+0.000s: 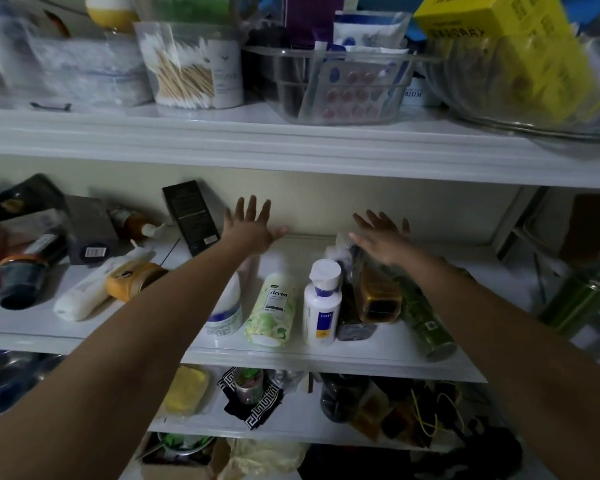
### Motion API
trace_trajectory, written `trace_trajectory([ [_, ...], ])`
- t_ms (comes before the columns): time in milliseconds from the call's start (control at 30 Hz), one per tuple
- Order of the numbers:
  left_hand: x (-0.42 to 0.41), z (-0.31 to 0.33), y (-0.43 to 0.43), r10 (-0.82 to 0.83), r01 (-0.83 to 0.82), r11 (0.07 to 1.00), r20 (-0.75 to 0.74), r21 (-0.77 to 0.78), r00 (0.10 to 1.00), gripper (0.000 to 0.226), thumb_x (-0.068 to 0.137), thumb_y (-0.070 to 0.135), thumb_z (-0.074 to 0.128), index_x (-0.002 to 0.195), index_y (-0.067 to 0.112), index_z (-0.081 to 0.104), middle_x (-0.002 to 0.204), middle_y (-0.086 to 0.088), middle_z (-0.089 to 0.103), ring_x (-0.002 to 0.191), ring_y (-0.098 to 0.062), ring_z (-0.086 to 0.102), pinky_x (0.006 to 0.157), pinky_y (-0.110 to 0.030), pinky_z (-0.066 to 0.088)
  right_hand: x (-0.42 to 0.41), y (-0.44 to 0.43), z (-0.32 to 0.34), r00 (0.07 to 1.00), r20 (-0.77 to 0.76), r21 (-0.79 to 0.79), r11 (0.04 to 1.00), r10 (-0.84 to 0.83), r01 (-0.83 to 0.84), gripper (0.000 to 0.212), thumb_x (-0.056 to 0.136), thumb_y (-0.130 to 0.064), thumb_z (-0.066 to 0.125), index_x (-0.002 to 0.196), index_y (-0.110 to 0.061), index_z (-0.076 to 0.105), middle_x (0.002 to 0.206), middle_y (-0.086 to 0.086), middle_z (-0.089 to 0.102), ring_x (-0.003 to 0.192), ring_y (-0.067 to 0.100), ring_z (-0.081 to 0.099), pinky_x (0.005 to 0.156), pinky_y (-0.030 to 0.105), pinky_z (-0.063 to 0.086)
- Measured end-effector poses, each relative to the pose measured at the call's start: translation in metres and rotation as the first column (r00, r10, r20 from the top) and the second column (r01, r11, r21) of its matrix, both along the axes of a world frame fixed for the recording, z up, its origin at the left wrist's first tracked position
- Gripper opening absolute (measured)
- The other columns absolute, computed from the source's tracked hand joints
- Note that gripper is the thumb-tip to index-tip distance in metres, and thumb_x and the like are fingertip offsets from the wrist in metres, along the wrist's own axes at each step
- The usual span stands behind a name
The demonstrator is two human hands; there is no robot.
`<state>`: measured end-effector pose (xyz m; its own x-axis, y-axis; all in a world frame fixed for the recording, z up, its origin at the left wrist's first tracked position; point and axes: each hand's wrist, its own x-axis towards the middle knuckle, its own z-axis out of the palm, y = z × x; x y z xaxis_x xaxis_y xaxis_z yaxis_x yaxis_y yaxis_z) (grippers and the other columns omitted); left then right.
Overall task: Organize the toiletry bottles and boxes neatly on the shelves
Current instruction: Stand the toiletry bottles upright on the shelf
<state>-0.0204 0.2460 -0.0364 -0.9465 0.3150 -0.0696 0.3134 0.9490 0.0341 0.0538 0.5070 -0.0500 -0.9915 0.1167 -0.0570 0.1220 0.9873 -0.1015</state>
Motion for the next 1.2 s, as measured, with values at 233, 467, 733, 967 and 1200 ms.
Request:
trace_trajectory([
  [233, -0.005, 0.000, -0.040, 0.077, -0.076, 0.994, -0.008, 0.074, 0.997, 0.080, 0.091, 0.068, 0.020, 0.151, 0.025, -0.012, 0.158, -0.007, -0.019, 0.144, -0.029, -0.018, 0.115, -0.053, -0.009, 0.002, 0.012, 0.008, 0.995, -0.009, 0.002, 0.995, -0.095, 0.095, 0.062, 0.092, -0.064, 0.008, 0.148, -0.040, -0.005, 0.158, -0.006, -0.010, 0.145, 0.017, -0.010, 0.114, 0.051, -0.011],
  [467, 0.004, 0.011, 0.017, -0.065, 0.063, 0.994, 0.020, 0.093, 0.998, 0.076, 0.092, 0.067, 0.015, 0.149, 0.028, -0.015, 0.157, -0.003, -0.022, 0.144, -0.025, -0.021, 0.115, -0.048, -0.011, 0.036, 0.041, 0.003, 0.977, -0.099, -0.089, 0.980, -0.187, 0.178, 0.061, 0.094, -0.060, 0.018, 0.149, -0.035, 0.007, 0.159, -0.002, 0.001, 0.146, 0.023, 0.000, 0.114, 0.055, -0.003],
  [733, 0.027, 0.041, 0.112, -0.294, 0.289, 0.936, -0.005, 0.200, 0.956, 0.074, 0.093, 0.066, 0.014, 0.149, 0.028, -0.016, 0.157, -0.001, -0.021, 0.145, -0.022, -0.020, 0.117, -0.045, -0.010, 0.105, 0.088, -0.037, 0.898, -0.053, -0.140, 0.893, -0.437, 0.427, 0.061, 0.094, -0.059, 0.018, 0.148, -0.031, 0.015, 0.157, 0.002, 0.017, 0.144, 0.025, 0.013, 0.113, 0.059, 0.004],
  [967, 0.070, 0.029, 0.188, -0.505, 0.487, 0.851, 0.045, 0.197, 0.862, 0.076, 0.094, 0.065, 0.021, 0.150, 0.027, -0.014, 0.157, -0.001, -0.023, 0.144, -0.023, -0.021, 0.117, -0.045, -0.011, 0.162, 0.097, -0.065, 0.828, 0.008, -0.222, 0.806, -0.561, 0.548, 0.064, 0.092, -0.063, 0.022, 0.148, -0.032, 0.016, 0.158, 0.001, 0.009, 0.146, 0.028, 0.004, 0.113, 0.061, 0.002],
  [1200, 0.083, -0.007, 0.227, -0.566, 0.551, 0.822, 0.101, 0.144, 0.818, 0.078, 0.094, 0.063, 0.022, 0.150, 0.023, -0.014, 0.157, -0.004, -0.023, 0.144, -0.026, -0.020, 0.116, -0.047, -0.011, 0.189, 0.090, -0.085, 0.768, -0.073, -0.322, 0.744, -0.636, 0.586, 0.056, 0.098, -0.049, 0.029, 0.147, -0.027, 0.017, 0.154, 0.001, 0.024, 0.141, 0.024, 0.026, 0.111, 0.057, 0.018],
])
